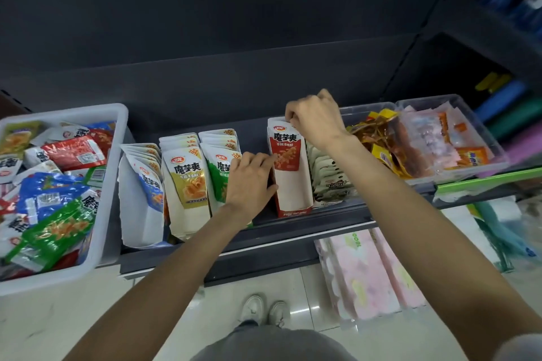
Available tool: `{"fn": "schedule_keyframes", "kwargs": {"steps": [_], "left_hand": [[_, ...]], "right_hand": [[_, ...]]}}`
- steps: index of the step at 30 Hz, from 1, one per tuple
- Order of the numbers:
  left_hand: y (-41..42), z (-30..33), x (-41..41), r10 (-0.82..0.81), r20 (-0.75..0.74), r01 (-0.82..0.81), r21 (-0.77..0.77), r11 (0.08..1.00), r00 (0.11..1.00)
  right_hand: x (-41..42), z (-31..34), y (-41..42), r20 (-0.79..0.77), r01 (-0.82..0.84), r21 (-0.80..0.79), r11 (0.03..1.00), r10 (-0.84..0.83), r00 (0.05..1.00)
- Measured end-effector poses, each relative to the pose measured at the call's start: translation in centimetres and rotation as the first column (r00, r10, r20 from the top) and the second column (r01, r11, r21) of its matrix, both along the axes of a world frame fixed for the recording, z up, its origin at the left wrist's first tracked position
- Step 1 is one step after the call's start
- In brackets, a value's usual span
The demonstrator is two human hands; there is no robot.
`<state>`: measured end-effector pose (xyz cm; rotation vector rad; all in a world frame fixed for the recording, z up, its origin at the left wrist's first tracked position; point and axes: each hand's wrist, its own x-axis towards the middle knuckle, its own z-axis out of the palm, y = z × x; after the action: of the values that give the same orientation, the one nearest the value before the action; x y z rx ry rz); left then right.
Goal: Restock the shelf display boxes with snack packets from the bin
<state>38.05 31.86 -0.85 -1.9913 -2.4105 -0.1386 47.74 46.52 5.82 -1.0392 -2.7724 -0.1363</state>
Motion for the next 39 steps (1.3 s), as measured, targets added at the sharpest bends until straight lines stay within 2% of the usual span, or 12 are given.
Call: {"fn": "schedule_keyframes", "kwargs": {"steps": [4, 7, 10, 13, 16, 19, 22, 24, 27, 30, 35, 39], "left_hand": [[-0.3, 0.2, 0.0, -0.001, 0.080, -0.001, 0.028, 1.000, 0.997], [-1.7, 1.7, -0.4, -0.011, 0.329, -0.084, 0.273, 0.958, 0.944], [-5.5, 3.7, -2.0, -0.029, 0.455, -0.273, 0.584, 0.764, 0.890], [-10.7, 5.0, -4.7, 0.046, 0.583, -0.498, 0.647, 0.577, 0.811], [-16.0, 5.0, -9.7, 0.153, 0.651, -0.614, 0.574, 0.542, 0.743], [-20.7, 3.7, -16.2, 0.336, 0.618, -0.637, 0.363, 0.680, 0.711], [-24.2, 1.5, -22.8, 0.477, 0.402, -0.586, 0.210, 0.783, 0.782], [-25.5, 0.2, -26.6, 0.467, 0.307, -0.518, 0.109, 0.848, 0.829], [-25.5, -0.5, -30.4, 0.418, 0.328, -0.444, 0.005, 0.896, 0.847], [-23.9, -0.5, -31.8, 0.358, 0.268, -0.354, -0.066, 0.933, 0.894], [-22.2, -1.4, -30.6, 0.192, -0.050, -0.198, -0.323, 0.925, 0.980], [-22.3, -0.6, -32.3, 0.192, 0.196, -0.114, -0.352, 0.929, 0.962]], "right_hand": [[1.0, 0.4, -1.8, -0.248, -0.062, -0.036, 0.997, 0.051, 0.967], [2.1, 0.7, -6.1, -0.533, -0.161, -0.138, 0.977, 0.064, 0.844], [1.8, 0.1, -10.9, -0.655, -0.188, -0.264, 0.946, -0.033, 0.755], [-0.3, -1.1, -14.7, -0.633, -0.237, -0.349, 0.907, -0.041, 0.773], [-4.0, -1.9, -18.0, -0.519, -0.306, -0.405, 0.862, 0.059, 0.853], [-8.5, -2.0, -20.7, -0.456, -0.387, -0.398, 0.832, 0.187, 0.870], [-13.6, -1.9, -23.2, -0.438, -0.455, -0.390, 0.801, 0.273, 0.857], [-17.3, -2.1, -24.8, -0.416, -0.467, -0.406, 0.786, 0.296, 0.860], [-22.8, -3.1, -26.3, -0.358, -0.424, -0.442, 0.791, 0.278, 0.891], [-27.3, -4.8, -26.6, -0.157, -0.334, -0.388, 0.859, 0.296, 0.942], [-30.9, -7.5, -27.2, 0.200, -0.208, -0.252, 0.945, 0.261, 0.944], [-31.0, -8.4, -28.0, 0.184, -0.150, -0.304, 0.941, 0.213, 0.960]]}}
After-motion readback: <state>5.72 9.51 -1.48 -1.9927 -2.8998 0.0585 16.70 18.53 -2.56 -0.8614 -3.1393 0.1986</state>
